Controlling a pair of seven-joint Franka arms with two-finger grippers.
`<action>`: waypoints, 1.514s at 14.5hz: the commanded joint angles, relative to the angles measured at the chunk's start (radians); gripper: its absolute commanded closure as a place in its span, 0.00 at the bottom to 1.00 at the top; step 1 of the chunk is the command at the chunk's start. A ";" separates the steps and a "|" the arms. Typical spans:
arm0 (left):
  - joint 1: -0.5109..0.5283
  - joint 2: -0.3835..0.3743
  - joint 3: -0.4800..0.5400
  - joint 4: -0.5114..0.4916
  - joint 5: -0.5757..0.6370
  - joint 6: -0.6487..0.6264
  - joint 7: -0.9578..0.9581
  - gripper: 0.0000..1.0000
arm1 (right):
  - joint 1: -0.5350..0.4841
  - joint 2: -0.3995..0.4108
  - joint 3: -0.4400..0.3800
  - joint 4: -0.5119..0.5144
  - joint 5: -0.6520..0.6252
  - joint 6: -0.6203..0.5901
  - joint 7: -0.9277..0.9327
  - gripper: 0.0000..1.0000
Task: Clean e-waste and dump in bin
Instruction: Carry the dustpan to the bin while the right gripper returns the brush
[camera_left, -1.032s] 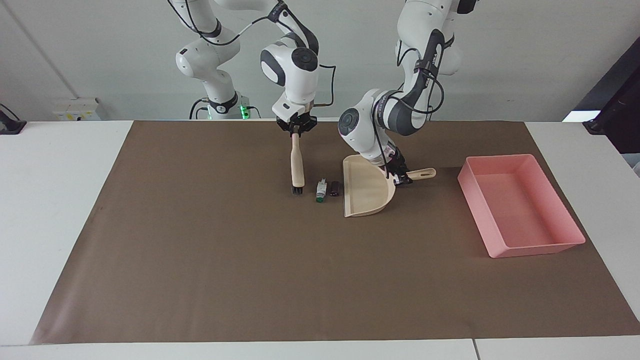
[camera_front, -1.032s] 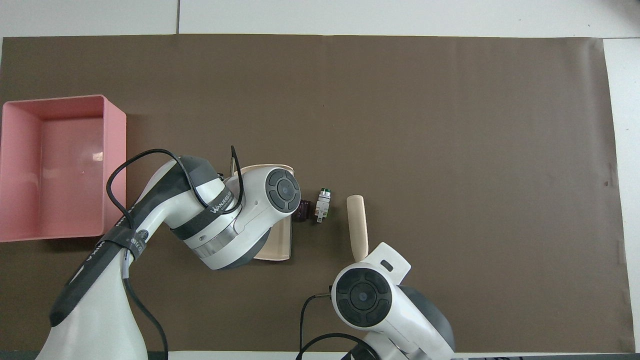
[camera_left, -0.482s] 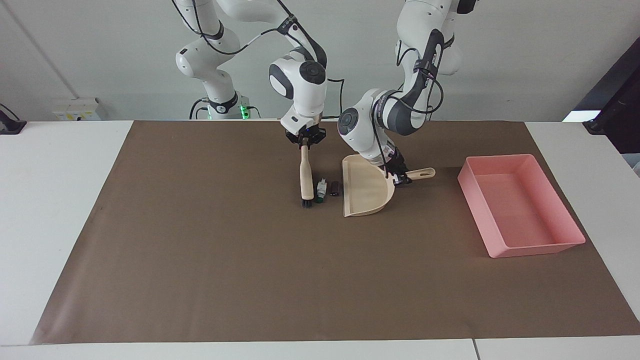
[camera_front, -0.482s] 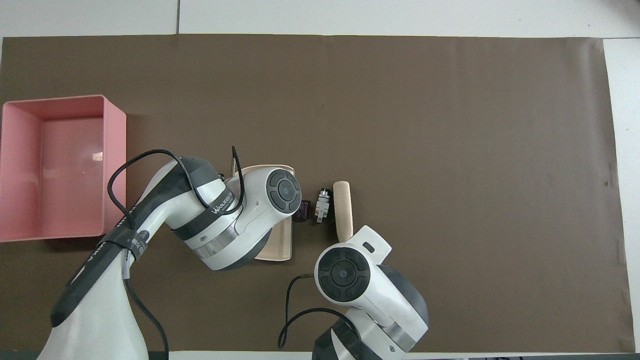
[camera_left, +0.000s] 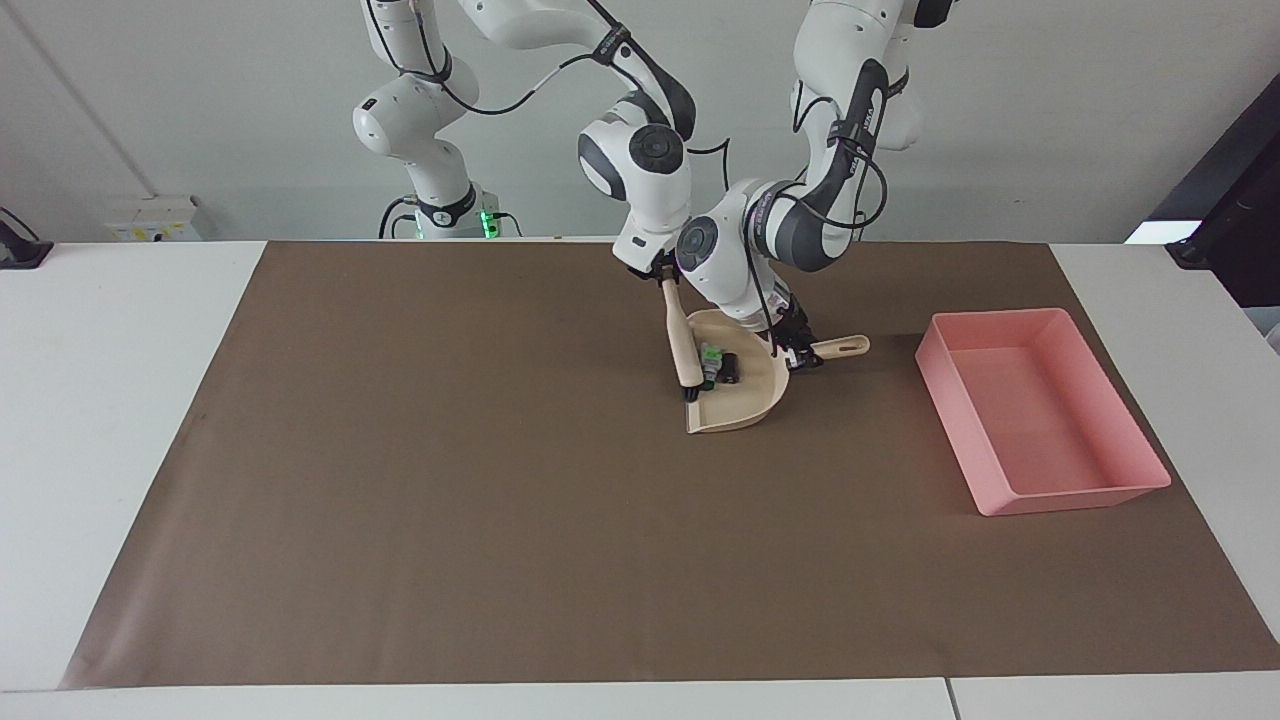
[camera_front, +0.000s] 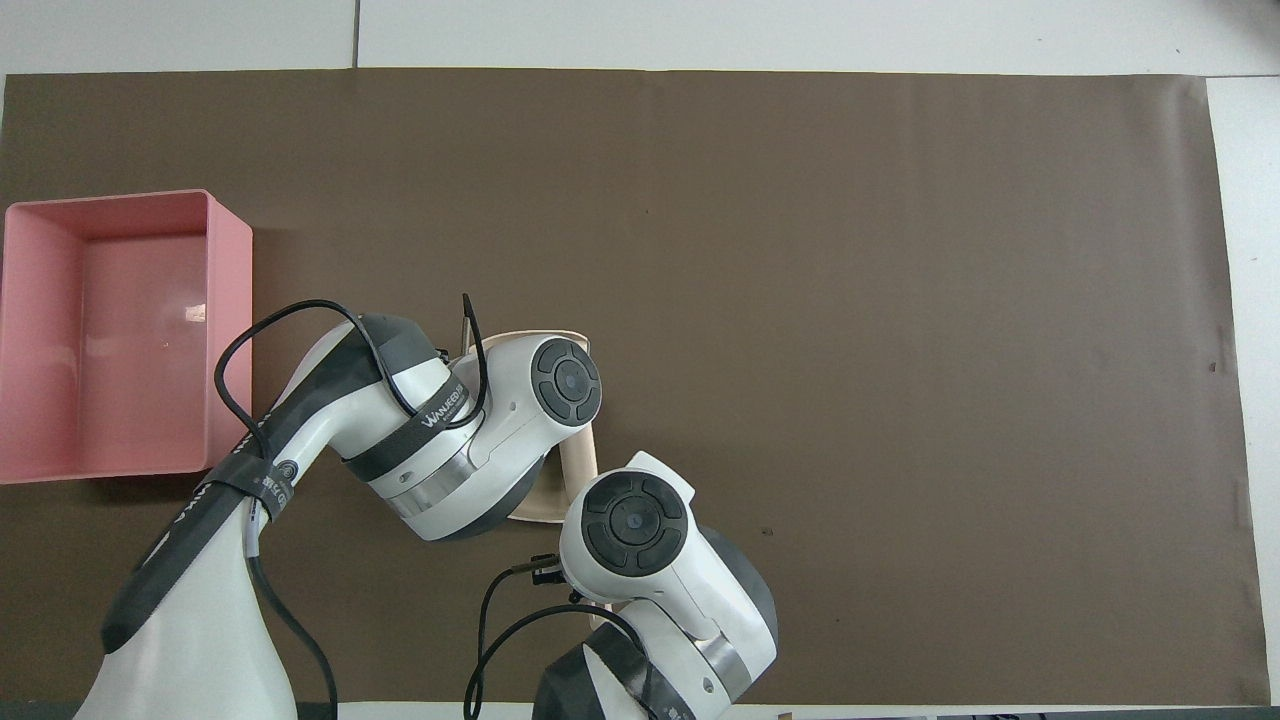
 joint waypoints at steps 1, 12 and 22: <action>0.002 -0.001 0.001 -0.010 -0.040 0.047 -0.004 1.00 | 0.022 0.025 0.002 0.030 0.084 0.064 -0.059 1.00; 0.086 -0.079 -0.001 -0.120 -0.127 0.236 0.083 1.00 | -0.088 -0.235 -0.008 -0.010 -0.149 -0.290 0.139 1.00; 0.384 -0.276 0.012 -0.033 -0.215 0.103 0.339 1.00 | -0.769 -0.309 -0.006 -0.068 -0.370 -0.402 -0.352 1.00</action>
